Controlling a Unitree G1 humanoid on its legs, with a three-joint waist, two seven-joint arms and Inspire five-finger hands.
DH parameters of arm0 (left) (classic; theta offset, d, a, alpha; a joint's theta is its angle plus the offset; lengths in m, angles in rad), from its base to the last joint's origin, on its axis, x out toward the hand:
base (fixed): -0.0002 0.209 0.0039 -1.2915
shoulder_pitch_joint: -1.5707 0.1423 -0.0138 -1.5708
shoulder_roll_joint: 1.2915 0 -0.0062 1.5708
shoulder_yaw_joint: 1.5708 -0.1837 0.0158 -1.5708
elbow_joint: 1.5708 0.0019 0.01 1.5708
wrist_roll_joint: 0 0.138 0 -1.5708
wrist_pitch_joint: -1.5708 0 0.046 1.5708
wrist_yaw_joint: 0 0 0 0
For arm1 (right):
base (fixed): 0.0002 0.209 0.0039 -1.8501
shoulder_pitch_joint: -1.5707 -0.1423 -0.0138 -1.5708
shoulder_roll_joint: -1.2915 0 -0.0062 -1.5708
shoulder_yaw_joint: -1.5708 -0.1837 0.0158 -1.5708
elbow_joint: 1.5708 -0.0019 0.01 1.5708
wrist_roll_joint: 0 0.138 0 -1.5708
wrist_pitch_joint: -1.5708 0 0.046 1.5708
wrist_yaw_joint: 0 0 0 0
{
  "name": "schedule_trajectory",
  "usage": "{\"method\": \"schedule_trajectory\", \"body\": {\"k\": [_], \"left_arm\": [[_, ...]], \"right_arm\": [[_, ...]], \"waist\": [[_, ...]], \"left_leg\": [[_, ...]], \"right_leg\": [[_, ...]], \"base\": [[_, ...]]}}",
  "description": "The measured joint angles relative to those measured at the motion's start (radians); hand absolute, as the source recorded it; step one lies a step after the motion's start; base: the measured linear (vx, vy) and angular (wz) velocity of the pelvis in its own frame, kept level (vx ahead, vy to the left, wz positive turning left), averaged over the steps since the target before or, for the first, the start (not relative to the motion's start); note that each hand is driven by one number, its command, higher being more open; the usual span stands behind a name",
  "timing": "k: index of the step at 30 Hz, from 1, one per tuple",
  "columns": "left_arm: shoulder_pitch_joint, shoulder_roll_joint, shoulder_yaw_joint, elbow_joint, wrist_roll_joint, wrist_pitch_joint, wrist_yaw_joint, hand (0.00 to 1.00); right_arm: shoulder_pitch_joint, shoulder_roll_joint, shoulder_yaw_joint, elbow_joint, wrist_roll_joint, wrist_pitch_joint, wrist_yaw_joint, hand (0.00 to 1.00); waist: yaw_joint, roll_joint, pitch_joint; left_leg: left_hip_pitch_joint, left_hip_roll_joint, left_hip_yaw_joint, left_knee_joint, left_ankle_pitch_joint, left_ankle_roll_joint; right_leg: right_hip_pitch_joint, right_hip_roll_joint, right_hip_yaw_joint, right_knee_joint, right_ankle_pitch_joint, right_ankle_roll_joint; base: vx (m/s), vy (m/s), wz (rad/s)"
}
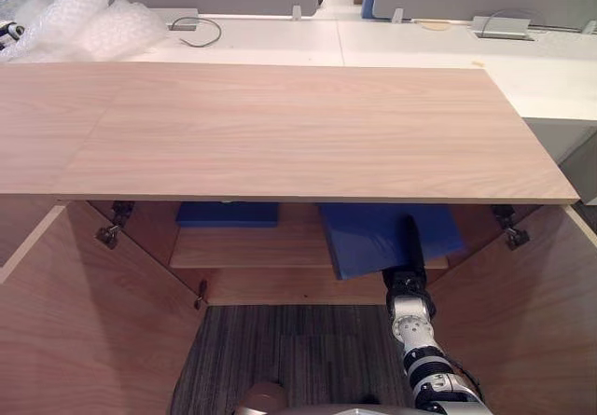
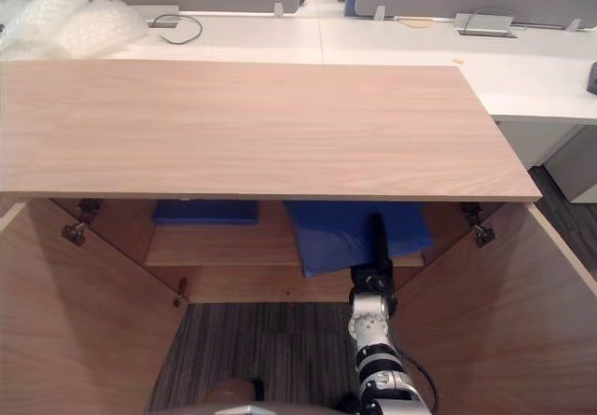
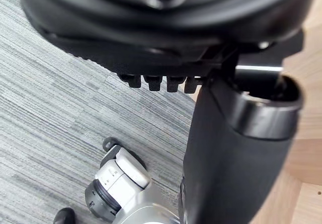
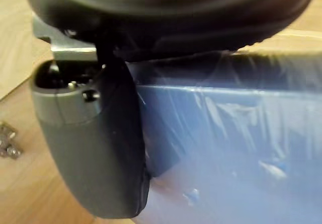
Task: Walk over to the cabinet, pick up the folder, carry it to the office cabinet, place the folder inside the office cabinet, then close the office cabinet door
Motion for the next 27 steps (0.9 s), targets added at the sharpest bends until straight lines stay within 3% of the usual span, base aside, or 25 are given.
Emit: {"method": "schedule_trajectory", "body": {"k": [4, 7, 9, 11, 17, 20, 27], "left_arm": [[0.001, 0.0, -0.017, -0.026, 0.0, 0.0, 0.0, 1.0], [0.002, -0.008, -0.045, -0.065, 0.0, 0.003, -0.002, 1.0], [0.002, -0.03, -0.048, -0.106, 0.0, 0.003, -0.002, 1.0], [0.001, -0.039, -0.067, -0.142, -0.001, 0.003, -0.003, 1.0], [0.001, -0.042, -0.084, -0.145, -0.012, 0.015, -0.001, 1.0], [0.0, -0.038, -0.093, -0.165, -0.026, 0.021, -0.001, 1.0], [-0.018, 0.003, -0.121, -0.168, -0.043, 0.04, -0.001, 1.0]], "right_arm": [[-0.053, 0.029, -0.084, 0.001, 0.038, -0.027, -0.013, 0.0], [-0.133, 0.052, -0.155, -0.008, 0.076, -0.078, -0.029, 0.0], [-0.179, 0.052, -0.172, -0.048, 0.077, -0.09, -0.046, 0.0], [-0.255, 0.039, -0.197, -0.08, 0.075, -0.105, -0.083, 0.0], [-0.396, 0.007, -0.296, -0.089, 0.075, -0.141, -0.18, 0.0], [-0.446, -0.066, -0.315, -0.089, 0.075, -0.151, -0.219, 0.0], [-0.542, -0.177, -0.41, -0.064, 0.07, -0.147, -0.276, 0.0]], "waist": [[0.027, 0.003, 0.002], [0.053, 0.019, 0.012], [0.056, 0.04, 0.022], [0.068, 0.053, 0.031], [0.081, 0.097, 0.055], [0.085, 0.123, 0.07], [0.089, 0.147, 0.11]], "left_leg": [[-0.052, 0.001, -0.023, 0.078, -0.035, 0.003], [-0.119, 0.002, -0.054, 0.211, -0.081, 0.009], [-0.189, 0.001, -0.07, 0.322, -0.129, 0.022], [-0.286, -0.015, -0.089, 0.455, -0.19, 0.031], [-0.449, -0.096, -0.139, 0.721, -0.292, 0.047], [-0.531, -0.14, -0.176, 0.847, -0.326, 0.04], [-0.665, -0.214, -0.211, 1.018, -0.371, 0.029]], "right_leg": [[-0.003, 0.0, -0.022, 0.003, -0.001, 0.004], [-0.034, -0.037, -0.055, 0.122, -0.059, 0.013], [-0.082, -0.083, -0.08, 0.266, -0.13, 0.017], [-0.161, -0.162, -0.099, 0.463, -0.219, 0.024], [-0.234, -0.362, -0.187, 0.829, -0.38, 0.038], [-0.249, -0.442, -0.226, 0.968, -0.452, 0.043], [-0.286, -0.565, -0.27, 1.182, -0.555, 0.046]], "base": [[0.03, 0.082, 0.2], [0.05, 0.162, 0.31], [0.01, 0.174, 0.42], [-0.05, 0.152, 0.42], [-0.08, 0.078, 0.49], [-0.09, 0.036, 0.62], [-0.05, 0.018, 0.39]]}}
